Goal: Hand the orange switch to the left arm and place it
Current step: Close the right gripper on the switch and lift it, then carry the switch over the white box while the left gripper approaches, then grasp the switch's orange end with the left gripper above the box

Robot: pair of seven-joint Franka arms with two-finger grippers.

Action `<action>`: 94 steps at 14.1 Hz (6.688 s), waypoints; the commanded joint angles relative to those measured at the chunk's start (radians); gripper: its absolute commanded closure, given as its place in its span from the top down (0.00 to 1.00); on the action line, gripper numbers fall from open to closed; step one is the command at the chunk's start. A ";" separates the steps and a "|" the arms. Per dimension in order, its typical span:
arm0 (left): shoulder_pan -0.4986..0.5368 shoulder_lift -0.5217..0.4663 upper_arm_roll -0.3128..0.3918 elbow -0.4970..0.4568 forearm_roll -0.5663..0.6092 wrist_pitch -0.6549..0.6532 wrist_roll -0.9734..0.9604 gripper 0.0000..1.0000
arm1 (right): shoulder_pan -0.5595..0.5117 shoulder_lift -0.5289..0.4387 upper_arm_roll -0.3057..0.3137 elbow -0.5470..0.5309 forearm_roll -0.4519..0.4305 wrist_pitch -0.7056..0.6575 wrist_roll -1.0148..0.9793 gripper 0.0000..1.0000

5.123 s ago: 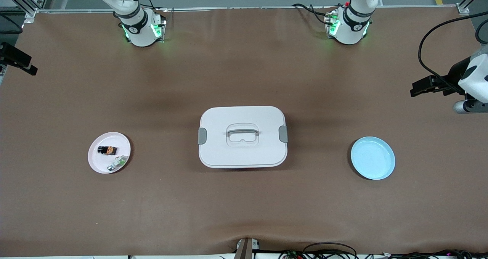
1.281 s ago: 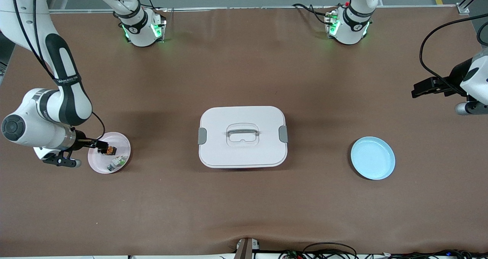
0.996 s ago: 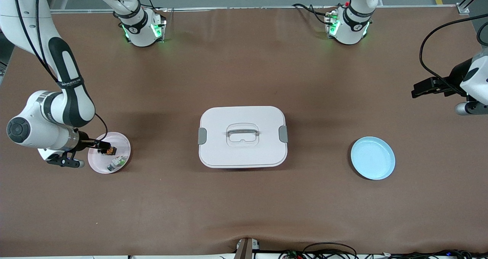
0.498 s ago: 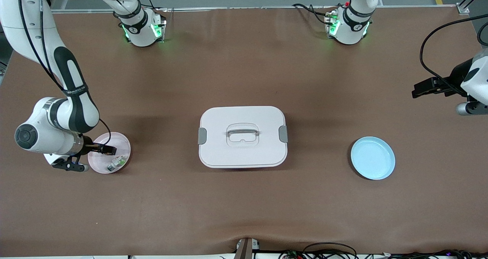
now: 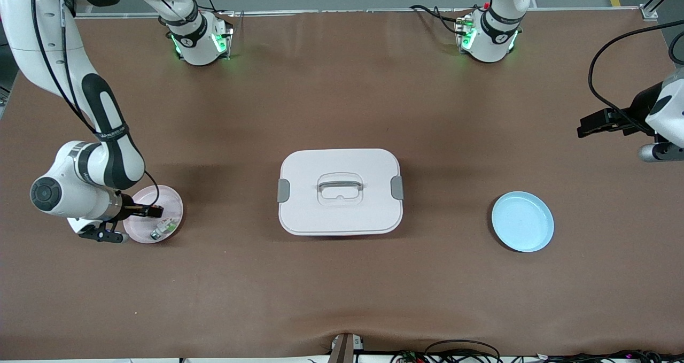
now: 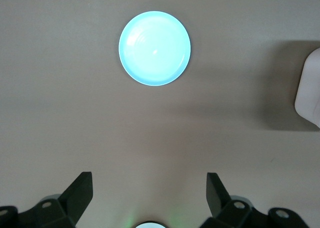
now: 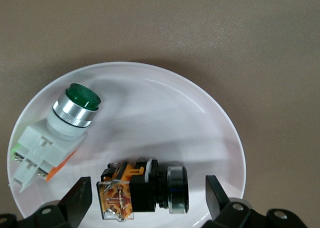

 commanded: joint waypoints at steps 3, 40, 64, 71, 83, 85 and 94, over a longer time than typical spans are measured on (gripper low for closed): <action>0.004 0.011 -0.001 0.024 0.003 -0.016 0.024 1.00 | 0.002 0.018 0.000 0.018 0.001 -0.003 -0.007 1.00; 0.006 0.015 0.004 0.024 0.002 -0.012 0.038 1.00 | 0.045 -0.112 0.007 0.276 0.184 -0.714 0.347 0.00; 0.127 0.071 -0.084 0.024 -0.581 0.125 0.085 1.00 | 0.438 -0.120 0.008 0.596 0.760 -0.679 1.625 0.00; 0.122 0.051 -0.254 0.024 -0.576 0.250 -0.100 1.00 | 0.499 -0.123 0.010 0.642 0.774 -0.590 1.821 0.00; 0.000 0.090 -0.435 0.024 -0.533 0.529 -0.373 1.00 | 0.590 -0.117 0.007 0.642 0.784 -0.435 1.883 0.00; -0.040 0.097 -0.435 0.024 -0.532 0.560 -0.425 1.00 | 0.599 -0.117 0.007 0.642 0.784 -0.435 1.883 0.00; -0.190 0.179 -0.434 0.024 -0.549 0.747 -0.556 1.00 | 0.587 -0.120 0.000 0.583 0.777 -0.438 1.794 0.00</action>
